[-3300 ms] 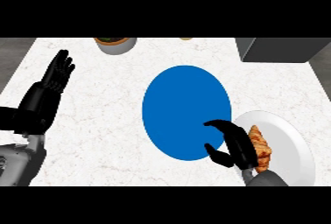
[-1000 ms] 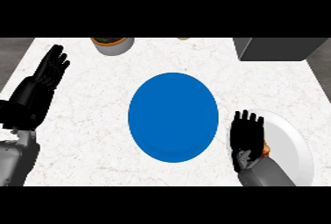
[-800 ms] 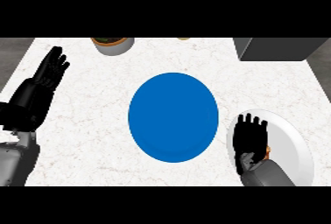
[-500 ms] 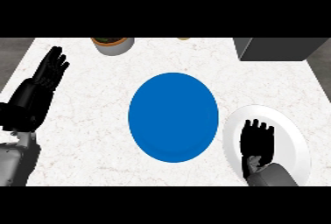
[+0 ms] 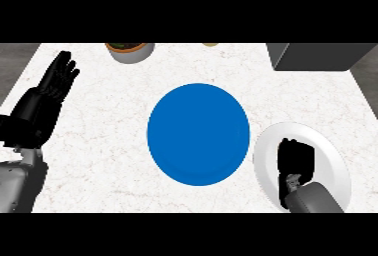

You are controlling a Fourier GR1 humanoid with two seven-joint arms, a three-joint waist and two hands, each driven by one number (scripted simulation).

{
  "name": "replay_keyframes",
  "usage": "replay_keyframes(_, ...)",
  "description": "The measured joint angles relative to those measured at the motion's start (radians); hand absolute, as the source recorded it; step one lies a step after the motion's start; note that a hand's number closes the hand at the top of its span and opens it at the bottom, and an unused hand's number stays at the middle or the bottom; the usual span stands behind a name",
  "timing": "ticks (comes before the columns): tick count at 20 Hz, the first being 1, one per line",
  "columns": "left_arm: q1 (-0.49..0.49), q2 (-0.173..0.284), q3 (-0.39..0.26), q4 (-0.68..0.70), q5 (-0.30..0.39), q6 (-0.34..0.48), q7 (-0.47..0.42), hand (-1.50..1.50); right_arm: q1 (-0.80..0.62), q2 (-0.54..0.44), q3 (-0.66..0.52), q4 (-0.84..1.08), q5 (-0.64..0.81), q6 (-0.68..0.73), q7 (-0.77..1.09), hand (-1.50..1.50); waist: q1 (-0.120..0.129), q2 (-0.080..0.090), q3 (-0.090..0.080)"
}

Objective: Pick the croissant from the plate and place it in the plate

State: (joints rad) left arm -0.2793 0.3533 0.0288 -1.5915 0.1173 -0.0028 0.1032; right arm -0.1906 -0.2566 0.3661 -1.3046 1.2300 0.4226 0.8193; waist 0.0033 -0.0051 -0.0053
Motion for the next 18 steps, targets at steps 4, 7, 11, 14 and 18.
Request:
replay_keyframes(4,-0.001,-0.012,-0.003,-0.002,-0.012,-0.001,0.002,0.00,-0.029,-0.020,0.027,0.042,0.061,-0.101,-0.050,1.50,0.001,0.000,-0.001)
replay_keyframes(7,0.006,-0.023,-0.005,-0.019,-0.020,0.005,0.014,0.00,-0.021,-0.041,0.046,0.020,0.102,-0.172,-0.072,1.50,0.000,0.000,0.000)
replay_keyframes(11,0.017,-0.015,0.018,-0.008,-0.017,0.006,0.014,0.00,0.132,-0.098,-0.035,-0.147,0.037,-0.306,-0.089,1.50,-0.032,-0.012,-0.005)
replay_keyframes(14,0.044,-0.009,0.032,-0.015,-0.016,0.007,0.007,0.00,0.279,-0.141,-0.121,-0.270,-0.052,-0.394,-0.121,1.50,-0.058,-0.014,-0.001)
replay_keyframes(18,0.045,0.001,0.048,-0.018,-0.005,-0.007,0.008,0.00,0.480,-0.200,-0.197,-0.457,-0.132,-0.498,-0.190,1.50,-0.055,-0.008,0.003)
